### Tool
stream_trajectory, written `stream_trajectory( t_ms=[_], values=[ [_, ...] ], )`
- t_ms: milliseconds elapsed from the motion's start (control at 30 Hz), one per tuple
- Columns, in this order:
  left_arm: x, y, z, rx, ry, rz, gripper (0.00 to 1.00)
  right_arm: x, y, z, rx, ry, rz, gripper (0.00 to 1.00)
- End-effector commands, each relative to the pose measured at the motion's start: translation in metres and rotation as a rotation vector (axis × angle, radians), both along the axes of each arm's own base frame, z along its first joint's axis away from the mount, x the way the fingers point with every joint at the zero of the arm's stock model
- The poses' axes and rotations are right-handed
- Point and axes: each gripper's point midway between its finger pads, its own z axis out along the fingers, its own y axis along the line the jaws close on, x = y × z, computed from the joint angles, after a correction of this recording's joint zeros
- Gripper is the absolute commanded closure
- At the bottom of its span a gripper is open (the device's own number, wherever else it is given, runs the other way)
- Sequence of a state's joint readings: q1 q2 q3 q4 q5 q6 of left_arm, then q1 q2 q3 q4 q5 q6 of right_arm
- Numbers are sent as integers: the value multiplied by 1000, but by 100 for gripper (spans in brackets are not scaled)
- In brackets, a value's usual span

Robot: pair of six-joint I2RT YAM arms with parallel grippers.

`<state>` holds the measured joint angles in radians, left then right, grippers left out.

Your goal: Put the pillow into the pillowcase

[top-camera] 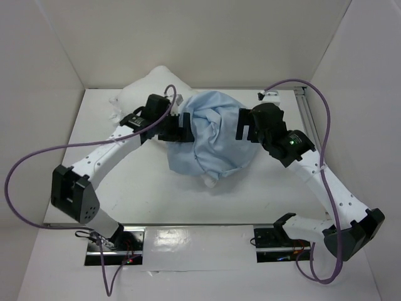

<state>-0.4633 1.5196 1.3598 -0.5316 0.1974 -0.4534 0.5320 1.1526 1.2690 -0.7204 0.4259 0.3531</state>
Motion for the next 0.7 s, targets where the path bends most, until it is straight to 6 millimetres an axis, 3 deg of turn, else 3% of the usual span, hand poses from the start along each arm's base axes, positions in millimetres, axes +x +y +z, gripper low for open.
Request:
stream_trajectory(
  t_ms=[0, 33, 67, 100, 133, 167, 267, 333, 433, 567, 667],
  values=[
    [20, -15, 13, 10, -27, 21, 13, -2, 8, 3, 12, 7, 58, 0],
    [25, -17, 7, 25, 0, 21, 22, -3, 7, 2, 15, 0, 58, 0],
    [27, -18, 13, 25, 0, 21, 36, -3, 7, 2, 15, 0, 58, 0],
    [34, -20, 38, 7, -45, 28, 79, -4, 7, -2, 11, 8, 58, 0],
    [35, -21, 50, -3, -64, 28, 94, -4, 7, -2, 11, 8, 58, 0],
    [29, -16, 71, -9, -87, 35, 100, -4, 8, -2, 15, 10, 66, 0],
    [25, -5, 151, -68, -263, 65, 100, -3, 9, 1, 15, 7, 84, 0],
    [17, 20, 216, -118, -415, 137, 100, -1, 13, 4, 26, 1, 96, 0],
    [7, 64, 280, -157, -574, 290, 100, 4, 24, 7, 40, -9, 146, 0],
    [-4, 123, 340, -201, -744, 528, 100, 7, 36, 5, 43, 12, 205, 0],
    [-16, 161, 366, -201, -817, 680, 100, 10, 46, -6, 38, 44, 258, 0]
  ],
)
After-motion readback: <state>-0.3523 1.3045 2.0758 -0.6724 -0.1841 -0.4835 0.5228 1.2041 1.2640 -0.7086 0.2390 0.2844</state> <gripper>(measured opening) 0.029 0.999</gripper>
